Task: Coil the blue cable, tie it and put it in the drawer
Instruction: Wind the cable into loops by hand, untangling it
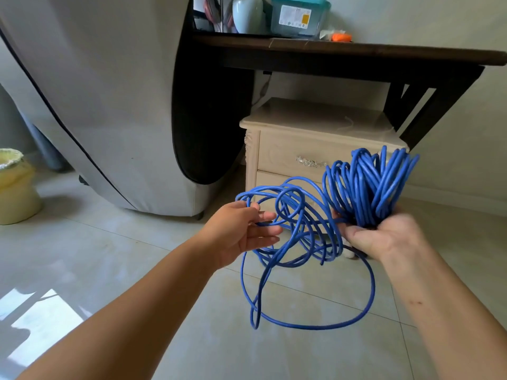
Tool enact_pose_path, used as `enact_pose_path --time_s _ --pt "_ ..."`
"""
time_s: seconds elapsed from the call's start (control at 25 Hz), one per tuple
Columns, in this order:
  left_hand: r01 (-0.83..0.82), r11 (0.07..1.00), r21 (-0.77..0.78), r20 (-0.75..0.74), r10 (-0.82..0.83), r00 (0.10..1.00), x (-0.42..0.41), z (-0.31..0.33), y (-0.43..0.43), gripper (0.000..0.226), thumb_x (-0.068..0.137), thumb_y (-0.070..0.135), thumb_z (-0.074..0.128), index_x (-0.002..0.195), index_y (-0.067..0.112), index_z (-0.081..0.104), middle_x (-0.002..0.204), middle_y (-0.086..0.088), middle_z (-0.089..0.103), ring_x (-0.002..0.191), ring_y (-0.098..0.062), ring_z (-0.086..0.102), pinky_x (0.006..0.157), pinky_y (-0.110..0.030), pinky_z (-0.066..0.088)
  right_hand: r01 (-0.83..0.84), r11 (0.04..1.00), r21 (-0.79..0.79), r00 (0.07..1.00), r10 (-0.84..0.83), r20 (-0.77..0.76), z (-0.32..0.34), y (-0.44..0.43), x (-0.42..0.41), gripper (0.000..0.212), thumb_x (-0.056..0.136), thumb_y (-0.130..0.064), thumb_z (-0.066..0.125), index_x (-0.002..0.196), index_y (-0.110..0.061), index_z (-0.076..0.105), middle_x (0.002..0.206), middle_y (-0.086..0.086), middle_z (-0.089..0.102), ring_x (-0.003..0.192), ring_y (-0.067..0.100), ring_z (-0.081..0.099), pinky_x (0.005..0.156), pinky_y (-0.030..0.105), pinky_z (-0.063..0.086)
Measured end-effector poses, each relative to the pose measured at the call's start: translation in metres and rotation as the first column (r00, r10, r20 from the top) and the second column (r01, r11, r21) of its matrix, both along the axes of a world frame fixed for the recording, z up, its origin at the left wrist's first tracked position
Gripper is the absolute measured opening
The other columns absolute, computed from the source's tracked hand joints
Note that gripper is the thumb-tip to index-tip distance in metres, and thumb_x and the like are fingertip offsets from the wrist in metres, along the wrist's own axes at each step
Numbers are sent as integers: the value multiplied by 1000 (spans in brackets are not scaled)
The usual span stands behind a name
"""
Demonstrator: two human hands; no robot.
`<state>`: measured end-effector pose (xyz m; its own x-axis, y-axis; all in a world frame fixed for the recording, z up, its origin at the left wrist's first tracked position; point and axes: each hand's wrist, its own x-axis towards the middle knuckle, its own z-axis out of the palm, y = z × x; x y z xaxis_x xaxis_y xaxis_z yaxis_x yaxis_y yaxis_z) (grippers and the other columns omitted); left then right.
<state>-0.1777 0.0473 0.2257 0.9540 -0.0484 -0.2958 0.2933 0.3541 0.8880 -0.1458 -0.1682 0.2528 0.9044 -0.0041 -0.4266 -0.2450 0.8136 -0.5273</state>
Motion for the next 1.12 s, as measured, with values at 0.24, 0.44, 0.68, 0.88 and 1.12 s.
enact_pose_path --time_s 0.24,0.44,0.68,0.88,1.12 --pt "-40 973 229 63 26 998 2 2 11 15 106 12 40 98 9 52 81 -6 64 52 -18 65 56 -33 58 81 996 35 996 -81 21 8 -9 1 38 101 -28 37 97 -9 70 104 14 69 92 31 62 71 46 46" --pt "18 926 377 104 -61 993 -1 4 10 22 94 -9 41 92 11 49 82 -6 74 81 -23 74 78 -43 62 62 997 38 998 -63 30 5 -1 -4 37 100 -27 38 98 -8 70 103 16 69 94 34 63 78 48 49" --pt "66 788 612 32 -108 994 -1 -4 0 21 97 16 60 116 13 53 89 -6 70 62 -12 71 57 -24 58 40 998 49 998 -42 49 8 5 -7 42 99 -23 39 81 -5 73 90 18 72 88 34 65 72 48 52" --pt "-204 104 973 228 -352 908 -6 -3 -10 33 85 51 69 107 27 65 98 9 58 83 -9 57 69 -27 52 49 998 -48 994 -44 105 6 8 -9 48 103 -20 32 75 -6 67 65 16 70 74 34 60 71 47 49" --pt "95 622 777 279 -476 834 2 -20 -30 17 98 18 58 101 16 74 97 -7 72 90 -20 69 86 -39 58 -11 1000 13 979 8 204 3 17 -13 24 89 -19 46 85 -7 67 70 17 72 59 35 70 45 42 56"
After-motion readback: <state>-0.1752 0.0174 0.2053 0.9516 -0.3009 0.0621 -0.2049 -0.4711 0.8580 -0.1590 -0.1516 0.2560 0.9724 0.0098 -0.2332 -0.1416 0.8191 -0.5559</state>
